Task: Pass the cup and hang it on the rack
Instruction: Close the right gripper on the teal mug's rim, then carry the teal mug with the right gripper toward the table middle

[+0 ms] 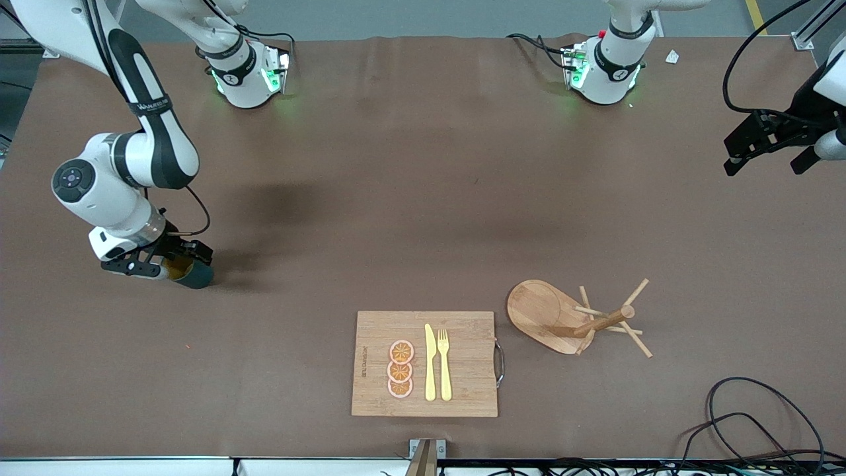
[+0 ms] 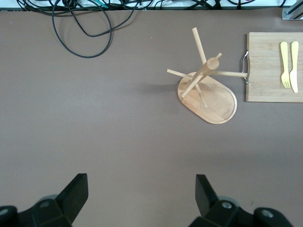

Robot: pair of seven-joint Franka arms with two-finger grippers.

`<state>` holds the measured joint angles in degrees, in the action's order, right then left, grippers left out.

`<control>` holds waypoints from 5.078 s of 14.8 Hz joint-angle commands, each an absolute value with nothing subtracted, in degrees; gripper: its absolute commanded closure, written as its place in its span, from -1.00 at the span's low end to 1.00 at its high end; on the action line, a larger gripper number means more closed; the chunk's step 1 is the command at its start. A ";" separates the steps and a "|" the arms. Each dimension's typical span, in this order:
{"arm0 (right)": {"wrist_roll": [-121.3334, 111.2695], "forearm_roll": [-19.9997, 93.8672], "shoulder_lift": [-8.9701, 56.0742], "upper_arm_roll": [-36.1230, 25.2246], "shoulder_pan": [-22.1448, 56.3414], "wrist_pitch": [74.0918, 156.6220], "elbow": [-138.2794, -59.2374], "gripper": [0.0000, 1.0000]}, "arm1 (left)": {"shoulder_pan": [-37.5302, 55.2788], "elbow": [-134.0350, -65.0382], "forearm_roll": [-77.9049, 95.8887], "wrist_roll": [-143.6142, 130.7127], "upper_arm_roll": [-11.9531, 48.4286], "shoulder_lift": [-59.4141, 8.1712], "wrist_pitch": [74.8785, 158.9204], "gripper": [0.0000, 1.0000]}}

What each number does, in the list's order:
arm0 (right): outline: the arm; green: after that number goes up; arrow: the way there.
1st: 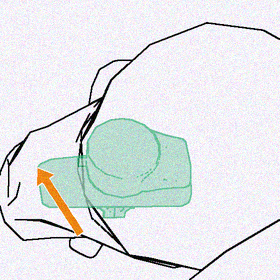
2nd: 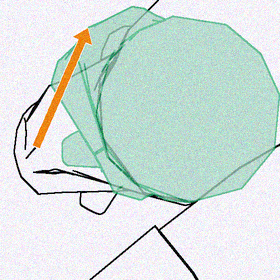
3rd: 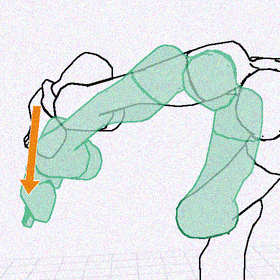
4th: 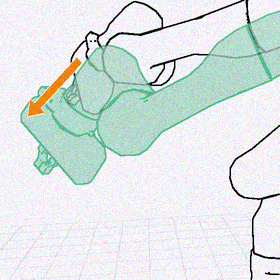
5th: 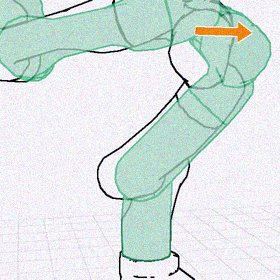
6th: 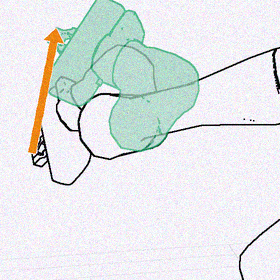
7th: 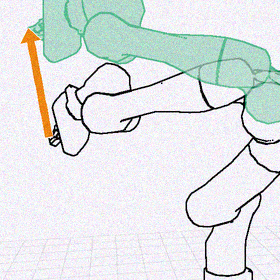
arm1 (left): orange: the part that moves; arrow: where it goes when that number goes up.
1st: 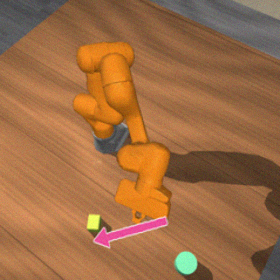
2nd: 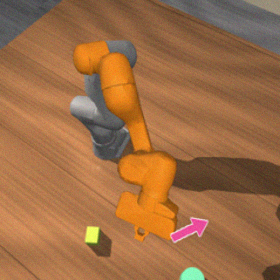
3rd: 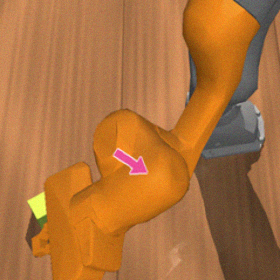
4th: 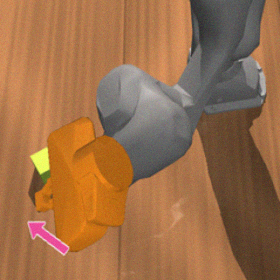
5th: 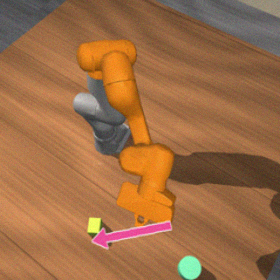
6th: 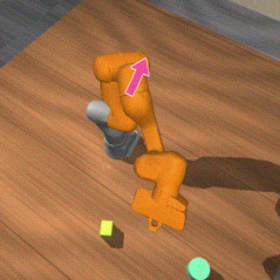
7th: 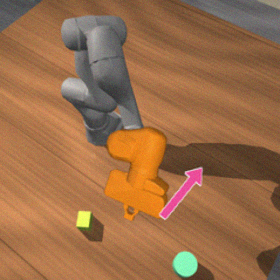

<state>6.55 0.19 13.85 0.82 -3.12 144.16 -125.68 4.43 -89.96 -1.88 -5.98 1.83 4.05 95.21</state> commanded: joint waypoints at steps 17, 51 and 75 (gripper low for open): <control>8.88 0.26 20.83 0.88 -4.22 143.52 -119.88 -0.10 | 4.22 -88.77 -2.81 -6.50 2.11 3.69 94.22 -1.00; 62.10 0.96 12.30 1.49 24.94 122.17 -111.91 0.99 | 3.96 -88.77 -2.72 -6.50 1.93 3.34 94.22 -1.00; 110.99 -2.27 44.64 0.88 52.20 123.66 -76.38 0.99 | 3.96 -88.86 -2.72 -6.59 1.58 3.16 94.22 -1.00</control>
